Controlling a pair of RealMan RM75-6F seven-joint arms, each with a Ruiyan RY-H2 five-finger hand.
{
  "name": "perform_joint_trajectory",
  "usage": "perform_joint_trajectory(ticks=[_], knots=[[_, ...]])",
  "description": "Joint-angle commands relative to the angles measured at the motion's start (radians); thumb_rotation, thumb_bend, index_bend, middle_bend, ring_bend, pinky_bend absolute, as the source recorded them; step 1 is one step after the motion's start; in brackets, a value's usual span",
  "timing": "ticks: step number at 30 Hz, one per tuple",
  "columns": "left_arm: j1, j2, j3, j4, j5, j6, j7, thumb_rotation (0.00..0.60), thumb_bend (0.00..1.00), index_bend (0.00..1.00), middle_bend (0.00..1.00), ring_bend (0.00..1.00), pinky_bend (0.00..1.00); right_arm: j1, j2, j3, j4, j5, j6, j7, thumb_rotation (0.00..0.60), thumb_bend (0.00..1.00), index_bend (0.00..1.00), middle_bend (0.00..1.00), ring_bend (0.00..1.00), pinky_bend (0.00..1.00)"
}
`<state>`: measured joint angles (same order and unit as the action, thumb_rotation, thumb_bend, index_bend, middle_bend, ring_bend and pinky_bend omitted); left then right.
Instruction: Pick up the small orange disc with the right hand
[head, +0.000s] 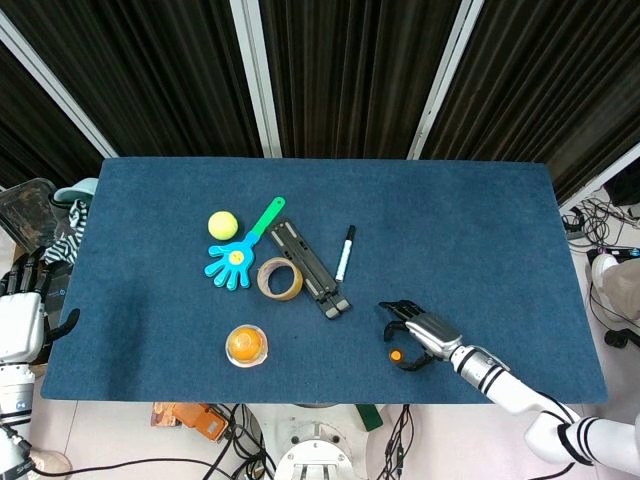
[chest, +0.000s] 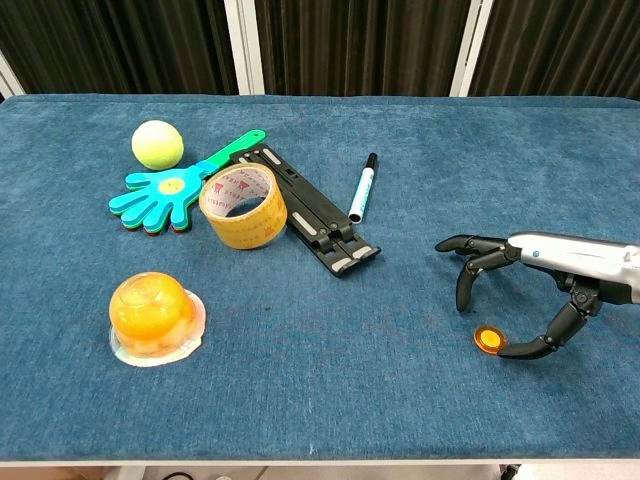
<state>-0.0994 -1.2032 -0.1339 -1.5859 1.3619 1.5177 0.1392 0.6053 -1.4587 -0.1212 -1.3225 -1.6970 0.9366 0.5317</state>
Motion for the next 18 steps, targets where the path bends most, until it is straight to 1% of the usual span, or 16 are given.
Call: perform_joint_trajectory(ticks=[1,8,12,18], knots=[[0.000,0.000,0.000,0.000,-0.001,-0.001,-0.002,0.600,0.22,0.19,0.03,0.00,0.17,0.003,0.004,-0.002,-0.007,0.008,-0.004,-0.008,0.600,0.34,0.48,0.00,0.08,0.03],[0.000,0.001,0.001,-0.001,0.000,-0.001,-0.001,0.600,0.22,0.19,0.03,0.00,0.17,0.012,0.016,-0.015,-0.026,0.013,-0.016,-0.014,0.600,0.35,0.51,0.00,0.08,0.03],[-0.001,0.001,0.001,-0.002,-0.001,-0.003,0.000,0.600,0.22,0.19,0.03,0.00,0.17,0.015,0.018,-0.017,-0.028,0.016,-0.013,-0.011,0.600,0.37,0.53,0.00,0.08,0.03],[0.000,0.002,0.000,-0.004,-0.005,-0.005,-0.001,0.600,0.22,0.19,0.03,0.00,0.17,0.020,0.017,-0.017,-0.029,0.024,-0.017,-0.024,0.600,0.38,0.55,0.01,0.08,0.03]])
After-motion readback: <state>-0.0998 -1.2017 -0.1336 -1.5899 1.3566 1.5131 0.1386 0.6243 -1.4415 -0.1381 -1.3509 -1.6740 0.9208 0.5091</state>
